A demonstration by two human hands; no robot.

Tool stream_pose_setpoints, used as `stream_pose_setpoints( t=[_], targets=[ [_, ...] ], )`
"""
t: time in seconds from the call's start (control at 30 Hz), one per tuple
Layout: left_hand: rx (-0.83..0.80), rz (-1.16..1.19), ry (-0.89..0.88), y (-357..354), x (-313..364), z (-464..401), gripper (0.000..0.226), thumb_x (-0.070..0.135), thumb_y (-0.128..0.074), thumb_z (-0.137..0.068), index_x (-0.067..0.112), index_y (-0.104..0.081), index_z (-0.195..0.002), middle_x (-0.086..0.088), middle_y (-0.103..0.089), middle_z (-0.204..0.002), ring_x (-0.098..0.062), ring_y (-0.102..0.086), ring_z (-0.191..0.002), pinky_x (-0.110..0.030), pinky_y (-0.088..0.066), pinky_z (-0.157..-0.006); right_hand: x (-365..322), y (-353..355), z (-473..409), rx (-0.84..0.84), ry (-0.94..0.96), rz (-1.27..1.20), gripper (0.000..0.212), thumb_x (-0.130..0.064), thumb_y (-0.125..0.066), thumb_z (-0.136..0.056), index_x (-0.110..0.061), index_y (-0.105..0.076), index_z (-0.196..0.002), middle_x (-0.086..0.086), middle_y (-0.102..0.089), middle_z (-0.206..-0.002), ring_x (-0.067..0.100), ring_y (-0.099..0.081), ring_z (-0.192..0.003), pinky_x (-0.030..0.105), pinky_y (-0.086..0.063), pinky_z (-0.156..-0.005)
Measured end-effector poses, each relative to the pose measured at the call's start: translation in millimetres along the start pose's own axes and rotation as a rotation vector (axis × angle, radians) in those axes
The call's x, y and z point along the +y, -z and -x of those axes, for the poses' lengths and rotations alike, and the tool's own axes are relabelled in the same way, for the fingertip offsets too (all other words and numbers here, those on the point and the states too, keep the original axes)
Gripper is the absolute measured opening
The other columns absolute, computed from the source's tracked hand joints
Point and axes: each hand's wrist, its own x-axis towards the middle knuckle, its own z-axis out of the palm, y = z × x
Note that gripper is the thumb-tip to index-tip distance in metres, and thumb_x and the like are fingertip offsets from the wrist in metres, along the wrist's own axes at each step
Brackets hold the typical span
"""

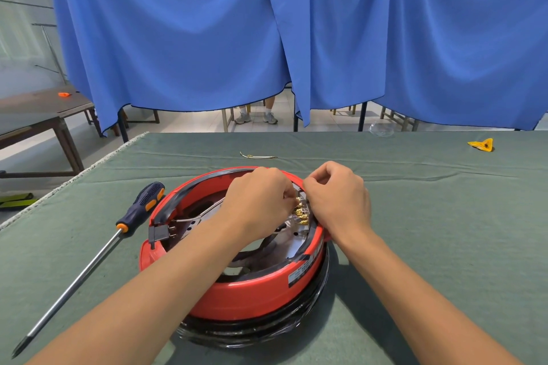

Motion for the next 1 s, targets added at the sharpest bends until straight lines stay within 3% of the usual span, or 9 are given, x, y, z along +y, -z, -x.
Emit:
stream_pose_setpoints(
  t=[0.1,0.27,0.5,0.77,0.93,1.0],
  targets=[
    [0.018,-0.023,0.008,0.1,0.7,-0.7,0.017,0.034,-0.059,-0.089,0.028,-0.074,-0.095,0.003,-0.072,-0.090,-0.022,-0.063,-0.084,-0.028,-0.044,-0.065,2.3,-0.3,-2.2,0.022,-0.007,-0.025,0.012,-0.023,-0.056,-0.081,-0.021,-0.060,-0.070,-0.012,-0.060,-0.067,0.010,-0.053,-0.066,0.025,-0.035,-0.053],
    [0.004,-0.093,-0.047,-1.1,2.0,-0.5,0.020,0.031,-0.055,-0.091,0.023,-0.073,-0.095,-0.001,-0.070,-0.094,-0.027,-0.062,-0.089,-0.033,-0.049,-0.071,4.1,-1.3,-1.5,0.046,-0.012,-0.062,0.012,-0.021,-0.054,-0.081,-0.021,-0.058,-0.070,-0.009,-0.061,-0.067,0.013,-0.055,-0.068,0.029,-0.037,-0.056],
    [0.017,-0.178,-0.108,-1.4,3.9,0.2,0.023,0.029,-0.050,-0.092,0.021,-0.071,-0.094,-0.003,-0.068,-0.094,-0.027,-0.060,-0.086,-0.031,-0.039,-0.063,5.3,-3.4,-2.4,0.056,0.000,-0.053,0.012,-0.021,-0.055,-0.082,-0.021,-0.058,-0.070,-0.011,-0.059,-0.065,0.002,-0.050,-0.063,0.022,-0.033,-0.050],
    [0.064,-0.252,-0.155,-3.4,6.6,0.8,0.022,0.028,-0.047,-0.092,0.018,-0.066,-0.091,-0.005,-0.067,-0.093,-0.028,-0.060,-0.086,-0.030,-0.030,-0.061,4.5,-4.5,-2.2,0.065,0.006,-0.056,0.011,-0.021,-0.058,-0.079,-0.021,-0.058,-0.068,-0.010,-0.060,-0.065,0.017,-0.056,-0.069,0.030,-0.039,-0.058],
    [0.031,-0.118,-0.084,-2.4,4.7,-1.0,0.022,0.029,-0.051,-0.091,0.024,-0.072,-0.094,-0.001,-0.070,-0.095,-0.026,-0.061,-0.089,-0.030,-0.043,-0.067,5.4,-4.9,-3.2,0.032,-0.013,-0.062,0.011,-0.021,-0.056,-0.082,-0.023,-0.059,-0.072,-0.012,-0.059,-0.068,0.007,-0.052,-0.066,0.023,-0.035,-0.052],
    [0.018,-0.070,-0.078,-0.9,3.2,0.6,0.023,0.030,-0.052,-0.089,0.025,-0.073,-0.097,0.001,-0.070,-0.097,-0.024,-0.062,-0.091,-0.032,-0.050,-0.073,5.2,-4.4,-2.7,0.004,-0.019,-0.073,0.011,-0.021,-0.055,-0.083,-0.023,-0.059,-0.073,-0.012,-0.060,-0.071,0.010,-0.054,-0.069,0.026,-0.036,-0.054]
  ],
)
